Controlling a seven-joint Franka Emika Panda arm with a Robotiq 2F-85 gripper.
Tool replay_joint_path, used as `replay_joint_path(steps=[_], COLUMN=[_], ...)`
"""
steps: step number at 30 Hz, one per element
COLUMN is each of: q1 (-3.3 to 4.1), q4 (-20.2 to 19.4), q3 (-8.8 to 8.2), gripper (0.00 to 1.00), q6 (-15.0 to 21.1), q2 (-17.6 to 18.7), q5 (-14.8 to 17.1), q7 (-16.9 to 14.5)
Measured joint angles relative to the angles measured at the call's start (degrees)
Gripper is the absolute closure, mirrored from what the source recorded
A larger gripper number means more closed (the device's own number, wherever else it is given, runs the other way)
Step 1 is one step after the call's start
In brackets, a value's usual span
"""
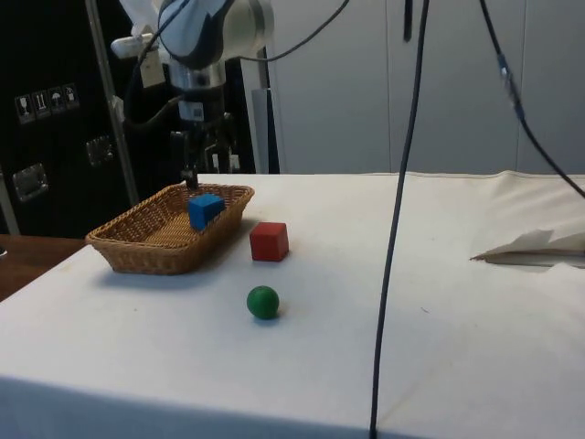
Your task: Place all non-red objects into the basket.
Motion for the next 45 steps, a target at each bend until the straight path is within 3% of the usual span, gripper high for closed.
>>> replay_joint_path(steps=[5, 10, 15, 31, 45], q1=[1.2, 1.6, 2.46, 3.67, 4.24], q4=[-1.55, -1.89, -2.35, -2.86, -7.56], q3=[0.29, 0.52, 0.92, 3.72, 7.33], gripper=[0.0, 0.0, 0.0, 0.0, 0.0], q6=[-1.83, -3.09, -5.84, -12.09, -12.2], q2=[-2.75, -3.9, -6.13, -11.4, -15.53], q5=[-1.95, -3.04, -4.76, -8.94, -10.89], q7=[2.01, 3.09, 4.81, 9.45, 12.95])
